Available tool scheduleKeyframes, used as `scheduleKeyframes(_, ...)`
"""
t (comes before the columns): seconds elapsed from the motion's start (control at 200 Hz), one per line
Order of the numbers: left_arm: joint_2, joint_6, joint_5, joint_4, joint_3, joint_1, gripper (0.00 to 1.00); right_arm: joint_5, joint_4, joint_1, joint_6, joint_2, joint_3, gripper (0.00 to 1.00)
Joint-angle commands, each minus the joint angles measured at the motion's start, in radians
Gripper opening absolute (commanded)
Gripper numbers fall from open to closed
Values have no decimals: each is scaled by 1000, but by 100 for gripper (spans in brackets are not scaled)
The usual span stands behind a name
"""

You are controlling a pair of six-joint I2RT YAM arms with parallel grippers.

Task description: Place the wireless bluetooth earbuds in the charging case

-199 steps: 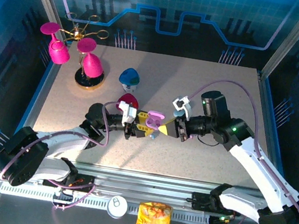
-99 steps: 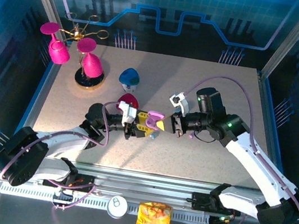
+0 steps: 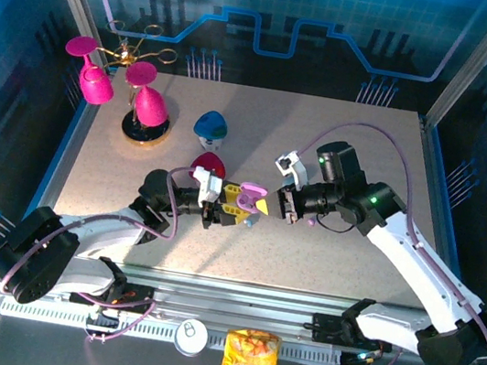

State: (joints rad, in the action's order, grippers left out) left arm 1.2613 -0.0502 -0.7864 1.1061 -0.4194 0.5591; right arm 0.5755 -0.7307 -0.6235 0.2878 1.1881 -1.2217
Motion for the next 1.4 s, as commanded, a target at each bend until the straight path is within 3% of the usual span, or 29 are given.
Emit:
scheduleKeyframes(0.0, -19, 5, -17, 54, 1, -6, 33, -34, -55, -12, 12, 20, -30, 5)
scheduleKeyframes(0.21, -38, 1, -25, 42, -5, -5, 33, -68, -52, -17, 33, 50, -62, 10)
scheduleKeyframes(0.645, -33, 12, -19, 46, 4, -6, 33, -91, -38, -16, 44, 26, -91, 39)
scheduleKeyframes(0.951, -31, 14, -13, 52, 11, -7, 33, -58, 32, -15, 26, -50, -38, 50)
scheduleKeyframes(1.231, -33, 23, -23, 67, 12, -7, 32, -79, 125, 25, 50, -177, 73, 53)
scheduleKeyframes(1.396, -40, 23, -33, 72, 9, -7, 32, -159, 153, 124, 101, -240, 165, 53)
